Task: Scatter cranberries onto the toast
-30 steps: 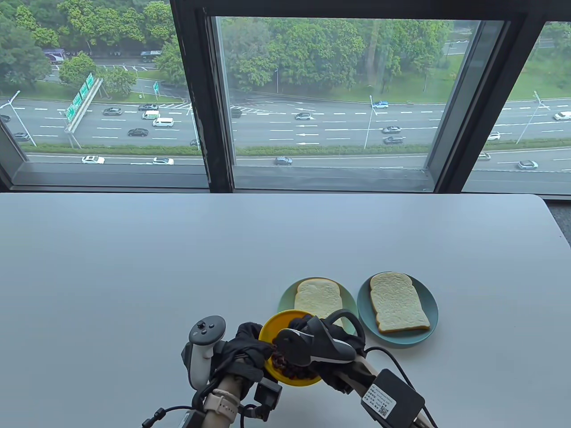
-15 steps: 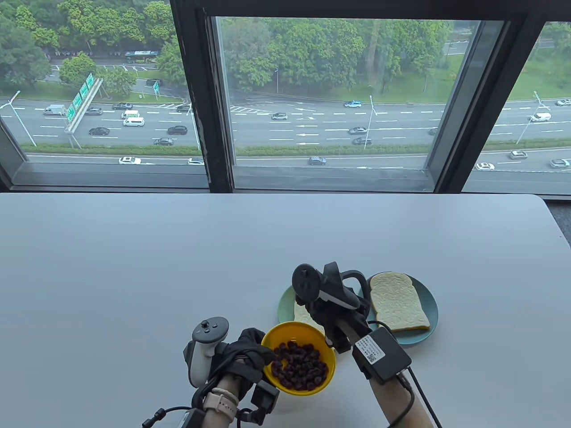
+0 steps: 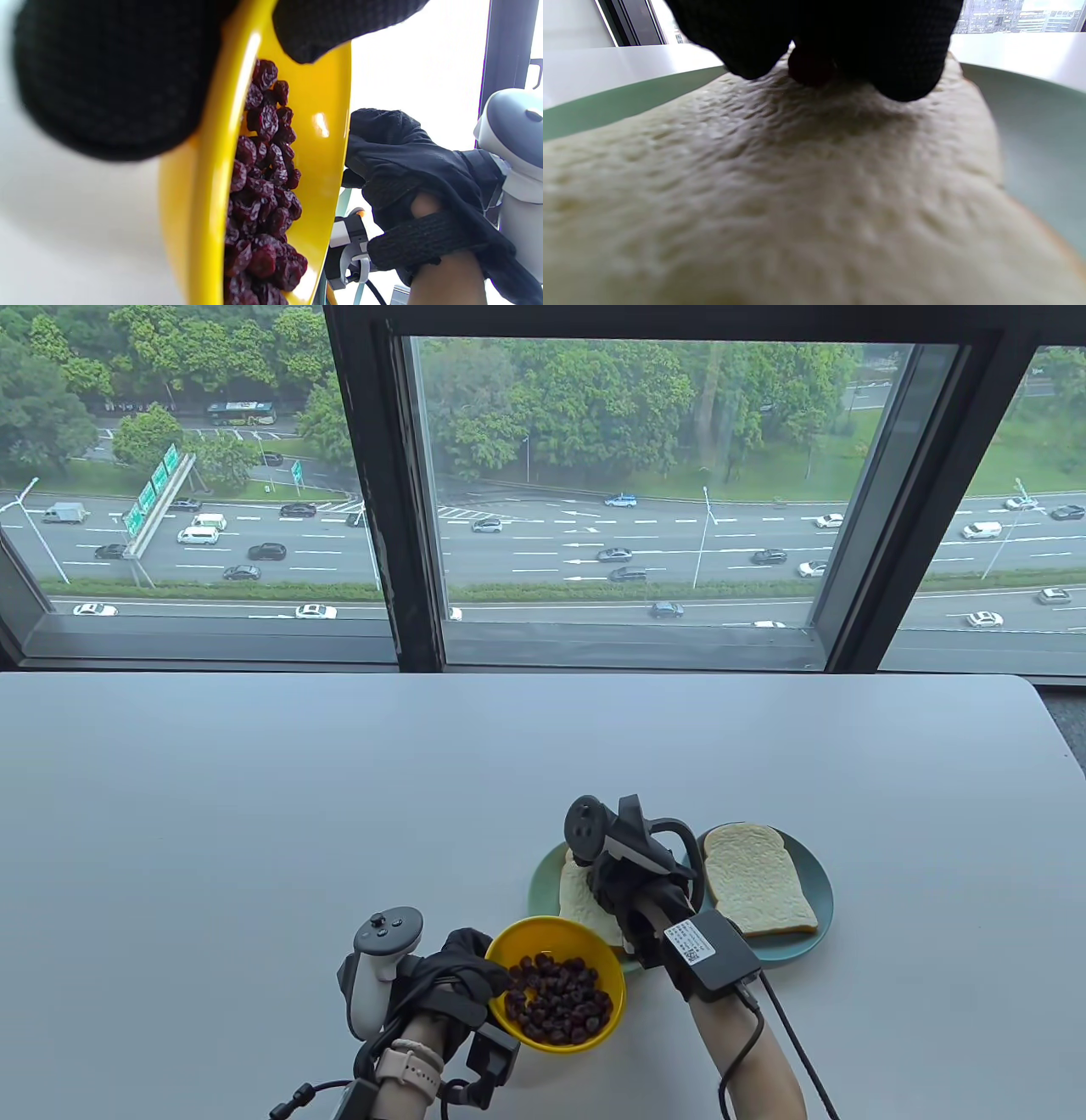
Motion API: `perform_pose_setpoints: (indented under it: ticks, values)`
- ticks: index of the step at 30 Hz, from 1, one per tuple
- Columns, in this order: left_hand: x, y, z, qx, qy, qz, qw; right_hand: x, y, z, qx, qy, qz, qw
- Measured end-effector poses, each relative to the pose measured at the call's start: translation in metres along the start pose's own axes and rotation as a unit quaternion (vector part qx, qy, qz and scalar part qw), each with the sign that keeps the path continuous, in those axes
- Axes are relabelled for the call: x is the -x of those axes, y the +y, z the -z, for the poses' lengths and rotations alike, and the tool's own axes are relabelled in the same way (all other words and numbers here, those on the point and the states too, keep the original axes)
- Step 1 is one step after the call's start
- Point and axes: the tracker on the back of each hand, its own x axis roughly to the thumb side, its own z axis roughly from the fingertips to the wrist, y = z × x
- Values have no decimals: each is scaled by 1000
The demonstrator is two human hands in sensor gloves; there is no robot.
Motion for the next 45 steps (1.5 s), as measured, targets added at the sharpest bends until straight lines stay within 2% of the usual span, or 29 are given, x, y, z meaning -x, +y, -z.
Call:
perform_pose_setpoints:
  ticks: [7, 13, 17, 22, 25, 29, 32, 34, 37, 40, 45]
  values:
    - [0, 2, -2, -11, 3, -2, 1000, 13, -2, -13, 4, -16, 53, 998]
    - [-1, 3, -3, -15, -6, -10, 1000, 23, -19, -37, 26, -32, 88, 995]
    - [-2, 3, -3, -21, -14, -8, 1000, 18, -31, -61, 40, -78, 117, 989]
    - [-4, 0, -5, -24, -29, -17, 999, -6, -33, -88, 18, -161, 134, 978]
    - [-4, -2, -5, -23, -38, -26, 999, -26, -30, -102, -11, -212, 112, 971]
    - [-1, -1, -3, -15, -41, -48, 998, -51, -19, -112, -68, -250, 30, 965]
    - [0, 0, -3, -17, -46, -85, 995, -61, -9, -115, -104, -257, -8, 961]
    - [-1, -1, -4, -24, -50, -58, 997, -65, -5, -115, -108, -249, -37, 962]
    - [-5, -4, -5, -25, -66, -65, 995, -70, 1, -115, -93, -237, -82, 964]
    - [-7, -6, -4, -22, -77, -53, 995, -76, 3, -116, -55, -231, -132, 962]
    - [-5, -8, -4, -12, -77, -75, 994, -86, 0, -114, -13, -228, -158, 961]
